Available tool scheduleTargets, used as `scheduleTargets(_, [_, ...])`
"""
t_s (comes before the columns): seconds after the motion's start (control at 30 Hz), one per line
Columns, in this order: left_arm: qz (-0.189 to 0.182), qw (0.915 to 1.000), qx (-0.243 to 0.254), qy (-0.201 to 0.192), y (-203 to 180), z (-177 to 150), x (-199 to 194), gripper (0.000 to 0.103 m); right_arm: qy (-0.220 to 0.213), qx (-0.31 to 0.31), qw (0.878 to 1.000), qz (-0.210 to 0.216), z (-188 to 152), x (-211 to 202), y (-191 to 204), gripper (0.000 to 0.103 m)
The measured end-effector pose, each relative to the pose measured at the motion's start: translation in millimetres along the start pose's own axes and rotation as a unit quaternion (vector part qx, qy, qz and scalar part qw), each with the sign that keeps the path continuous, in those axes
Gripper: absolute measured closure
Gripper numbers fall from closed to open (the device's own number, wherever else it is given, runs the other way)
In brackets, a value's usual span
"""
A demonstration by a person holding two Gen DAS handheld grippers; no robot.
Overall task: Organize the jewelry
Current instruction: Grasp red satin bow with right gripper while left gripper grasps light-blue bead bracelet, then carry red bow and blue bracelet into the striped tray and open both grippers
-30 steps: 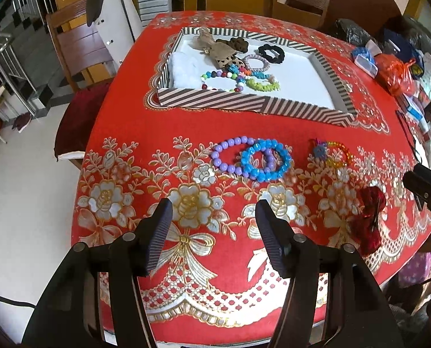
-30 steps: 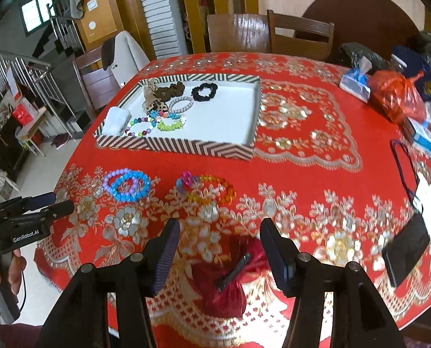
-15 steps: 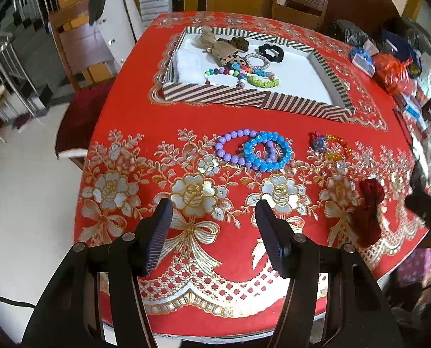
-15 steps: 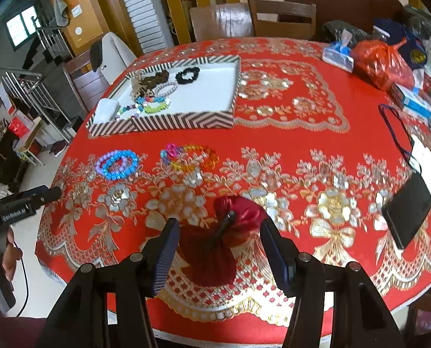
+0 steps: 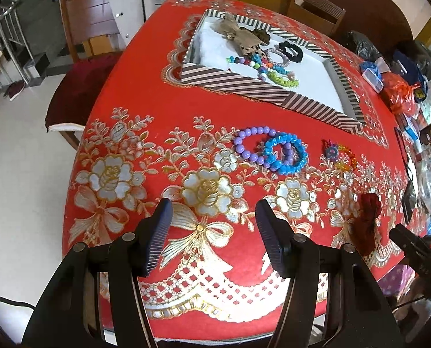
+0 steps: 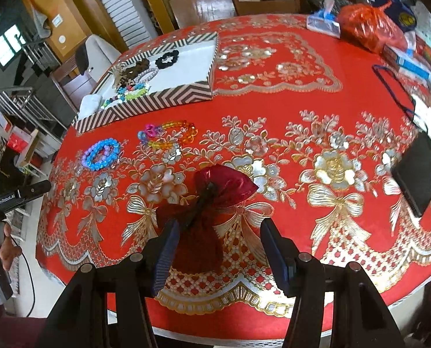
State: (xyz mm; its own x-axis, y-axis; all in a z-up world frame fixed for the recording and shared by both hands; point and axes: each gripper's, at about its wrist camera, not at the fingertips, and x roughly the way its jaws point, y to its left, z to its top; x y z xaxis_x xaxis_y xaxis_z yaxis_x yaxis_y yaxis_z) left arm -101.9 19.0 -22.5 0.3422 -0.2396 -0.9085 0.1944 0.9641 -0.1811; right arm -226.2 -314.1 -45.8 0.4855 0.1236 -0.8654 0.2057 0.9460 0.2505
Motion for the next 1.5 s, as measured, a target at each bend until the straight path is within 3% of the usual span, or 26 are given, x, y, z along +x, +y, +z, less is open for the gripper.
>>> scheduleTargets(0.13, [-0.011,0.9999,0.002,-0.001,-5.9,8.8,3.0,0.044,0.007,0.008,1.0,0.014,2.9,10.9,4.7,0.047])
scheduleTargets(0.4, [-0.028,0.9991,0.032,0.004,-34.1,39.7,20.2,0.044,0.027,-0.016,0.999,-0.011,10.1,42.3,18.1,0.047])
scheduleTargets(0.77, [-0.011,0.9951,0.092,0.035,-67.6,60.7,62.7,0.045,0.024,-0.047,0.998,-0.023,16.4,50.7,21.3,0.047])
scheduleTargets(0.83, [-0.004,0.9936,0.106,0.04,-72.3,61.9,68.7,0.05,0.02,-0.046,0.999,-0.018,17.3,51.0,20.7,0.047])
scheduleTargets(0.9, [0.001,0.9928,0.11,0.047,-73.6,61.9,74.2,0.064,0.014,-0.048,0.999,-0.013,16.9,50.8,20.0,0.051])
scheduleTargets(0.93, [0.003,0.9926,0.11,0.051,-73.5,61.9,77.3,0.067,0.013,-0.053,0.998,-0.017,17.0,50.8,20.5,0.06])
scheduleTargets(1.07, [0.006,0.9916,0.117,0.055,-74.5,62.5,84.1,0.092,0.011,-0.052,0.999,-0.008,19.5,50.7,13.0,0.079])
scheduleTargets(1.3, [-0.025,0.9908,0.126,0.043,-78.9,67.3,73.3,0.096,-0.002,-0.038,0.999,0.015,25.2,36.7,5.7,0.084])
scheduleTargets(1.5, [-0.05,0.9903,0.128,0.017,-85.4,76.2,38.4,0.096,-0.029,-0.027,0.999,0.029,38.5,13.4,1.1,0.084])
